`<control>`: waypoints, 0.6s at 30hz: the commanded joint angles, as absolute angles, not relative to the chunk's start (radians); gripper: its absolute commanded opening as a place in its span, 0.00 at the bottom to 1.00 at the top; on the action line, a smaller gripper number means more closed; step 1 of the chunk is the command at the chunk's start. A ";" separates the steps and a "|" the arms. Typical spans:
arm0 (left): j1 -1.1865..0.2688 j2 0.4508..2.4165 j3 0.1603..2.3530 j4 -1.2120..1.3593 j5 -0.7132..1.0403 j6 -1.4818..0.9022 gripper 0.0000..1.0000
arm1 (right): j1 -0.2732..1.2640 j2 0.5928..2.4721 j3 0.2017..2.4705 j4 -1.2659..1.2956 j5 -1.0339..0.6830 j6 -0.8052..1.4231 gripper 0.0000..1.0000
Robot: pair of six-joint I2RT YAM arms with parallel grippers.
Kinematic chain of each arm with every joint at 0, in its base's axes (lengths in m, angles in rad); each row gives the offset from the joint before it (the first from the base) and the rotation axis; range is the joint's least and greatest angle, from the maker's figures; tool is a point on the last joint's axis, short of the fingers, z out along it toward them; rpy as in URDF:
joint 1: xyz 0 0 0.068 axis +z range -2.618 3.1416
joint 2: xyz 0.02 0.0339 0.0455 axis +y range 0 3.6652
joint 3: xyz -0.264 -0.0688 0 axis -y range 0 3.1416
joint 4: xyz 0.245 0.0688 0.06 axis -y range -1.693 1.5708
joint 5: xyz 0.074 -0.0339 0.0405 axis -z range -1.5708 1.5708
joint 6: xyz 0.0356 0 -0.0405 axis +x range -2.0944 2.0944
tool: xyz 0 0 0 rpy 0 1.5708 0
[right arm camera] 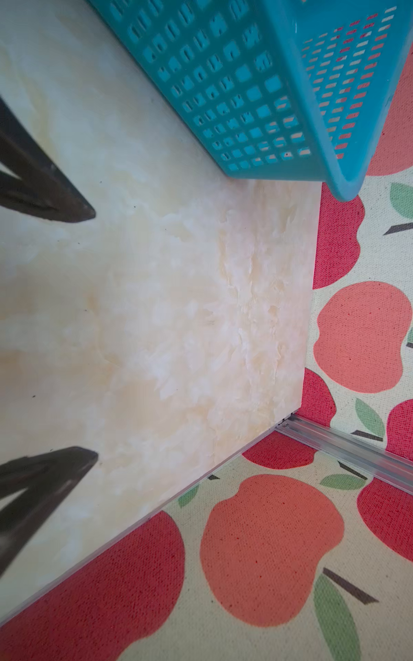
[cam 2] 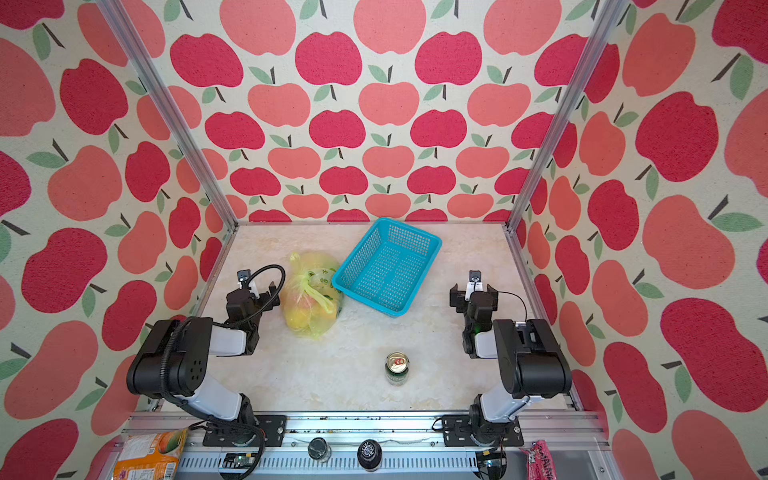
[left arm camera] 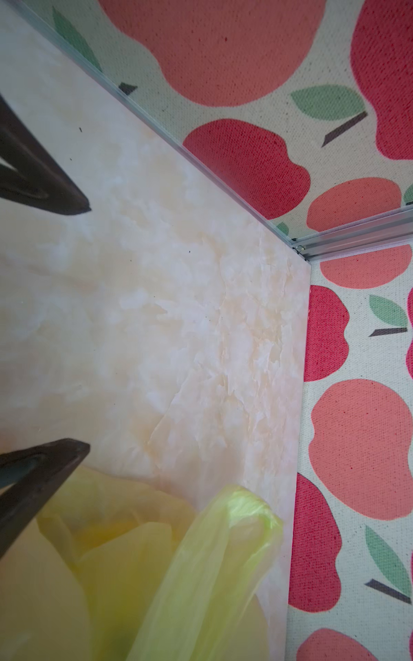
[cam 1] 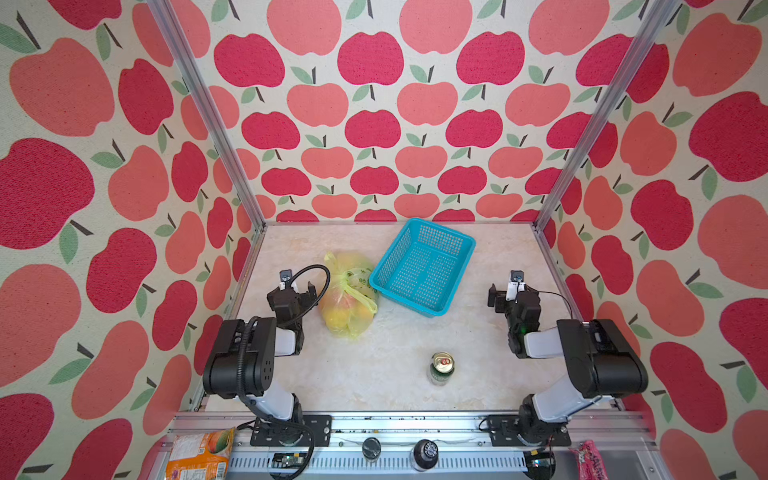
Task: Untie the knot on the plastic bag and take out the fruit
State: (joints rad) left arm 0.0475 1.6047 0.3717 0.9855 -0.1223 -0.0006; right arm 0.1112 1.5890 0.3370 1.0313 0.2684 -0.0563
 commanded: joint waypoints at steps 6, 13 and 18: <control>0.042 1.618 0.360 1.018 -0.121 0.019 0.99 | 0.109 1.596 0.349 1.040 0.260 -0.064 0.99; 0.041 1.617 0.360 1.018 -0.121 0.019 0.99 | 0.117 1.597 0.342 1.055 0.259 -0.074 0.99; 0.026 1.618 0.333 1.071 -0.105 0.046 0.99 | 0.154 1.497 0.279 1.105 0.350 -0.100 0.99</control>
